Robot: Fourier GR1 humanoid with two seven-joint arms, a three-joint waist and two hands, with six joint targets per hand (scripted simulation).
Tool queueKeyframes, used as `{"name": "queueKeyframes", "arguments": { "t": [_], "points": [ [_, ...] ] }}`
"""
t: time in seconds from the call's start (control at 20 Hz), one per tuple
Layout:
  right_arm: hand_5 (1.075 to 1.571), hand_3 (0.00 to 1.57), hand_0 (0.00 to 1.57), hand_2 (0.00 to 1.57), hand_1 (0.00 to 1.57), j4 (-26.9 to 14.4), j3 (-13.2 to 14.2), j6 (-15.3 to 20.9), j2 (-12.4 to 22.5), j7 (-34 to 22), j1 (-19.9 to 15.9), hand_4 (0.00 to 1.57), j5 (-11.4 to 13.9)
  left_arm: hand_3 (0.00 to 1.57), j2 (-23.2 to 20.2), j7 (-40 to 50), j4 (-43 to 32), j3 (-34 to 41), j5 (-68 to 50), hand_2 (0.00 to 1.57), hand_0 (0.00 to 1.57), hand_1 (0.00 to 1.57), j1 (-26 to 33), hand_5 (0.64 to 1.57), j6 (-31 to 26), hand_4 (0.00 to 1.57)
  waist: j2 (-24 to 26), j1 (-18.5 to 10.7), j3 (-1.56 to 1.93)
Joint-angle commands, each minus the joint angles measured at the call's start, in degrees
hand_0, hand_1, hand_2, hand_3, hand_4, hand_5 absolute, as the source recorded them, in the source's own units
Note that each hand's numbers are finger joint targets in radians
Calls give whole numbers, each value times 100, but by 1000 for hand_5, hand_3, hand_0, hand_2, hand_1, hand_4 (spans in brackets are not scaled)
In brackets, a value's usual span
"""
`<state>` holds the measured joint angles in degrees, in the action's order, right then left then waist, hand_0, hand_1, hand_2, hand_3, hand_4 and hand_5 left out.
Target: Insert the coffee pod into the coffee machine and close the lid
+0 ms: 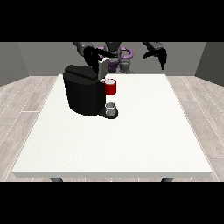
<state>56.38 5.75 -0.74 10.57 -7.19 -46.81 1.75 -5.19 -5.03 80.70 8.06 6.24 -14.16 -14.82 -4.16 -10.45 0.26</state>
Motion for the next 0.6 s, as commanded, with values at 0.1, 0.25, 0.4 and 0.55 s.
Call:
{"name": "queueKeyframes", "arguments": {
  "t": [0.1,0.25,0.4,0.55],
  "points": [
    [1571,0,0,0,0,41,-193,177,-227,239,-457,0,210,0,-14,-35,109,-49,31,0,0,0,-265,1571,69,330,-293,-301,-25],
    [1571,0,0,0,0,264,-514,252,-398,-18,-357,0,427,0,115,106,8,-241,111,0,0,0,-39,1571,28,383,11,-337,-27],
    [1571,0,0,0,0,481,-514,204,-109,-201,-707,87,507,0,136,-376,-77,-269,194,0,0,0,-113,1571,85,326,-397,-540,-32],
    [1571,0,0,0,0,730,-575,364,-63,-634,-937,219,596,0,225,-6,-23,-300,128,0,0,0,-530,1571,122,398,-400,-700,-29]
  ]
}}
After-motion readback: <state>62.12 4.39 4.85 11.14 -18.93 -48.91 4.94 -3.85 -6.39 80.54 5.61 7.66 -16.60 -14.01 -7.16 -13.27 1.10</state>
